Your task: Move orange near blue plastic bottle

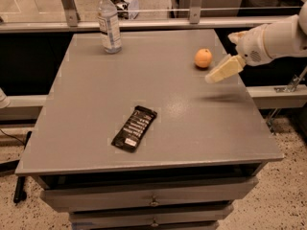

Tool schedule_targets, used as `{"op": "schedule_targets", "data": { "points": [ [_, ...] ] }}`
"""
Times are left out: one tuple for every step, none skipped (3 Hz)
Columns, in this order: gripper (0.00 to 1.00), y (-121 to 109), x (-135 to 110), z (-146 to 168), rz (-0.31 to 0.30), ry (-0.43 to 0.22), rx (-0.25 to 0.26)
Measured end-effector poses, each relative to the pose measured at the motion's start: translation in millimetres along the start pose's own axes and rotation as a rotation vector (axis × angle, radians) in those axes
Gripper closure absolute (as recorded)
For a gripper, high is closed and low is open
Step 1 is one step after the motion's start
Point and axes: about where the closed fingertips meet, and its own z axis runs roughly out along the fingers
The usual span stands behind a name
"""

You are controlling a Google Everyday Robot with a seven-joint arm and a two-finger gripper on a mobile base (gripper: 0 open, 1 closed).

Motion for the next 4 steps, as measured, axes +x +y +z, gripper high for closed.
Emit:
{"op": "schedule_targets", "data": {
  "points": [
    [0.0,-25,-1,26,0.112,-0.126,0.001],
    [0.0,-39,-8,47,0.19,-0.23,0.0],
    [0.0,-43,-8,60,0.215,-0.278,0.0],
    [0.0,-43,-2,67,0.229,-0.295,-0.002]
  ]
}}
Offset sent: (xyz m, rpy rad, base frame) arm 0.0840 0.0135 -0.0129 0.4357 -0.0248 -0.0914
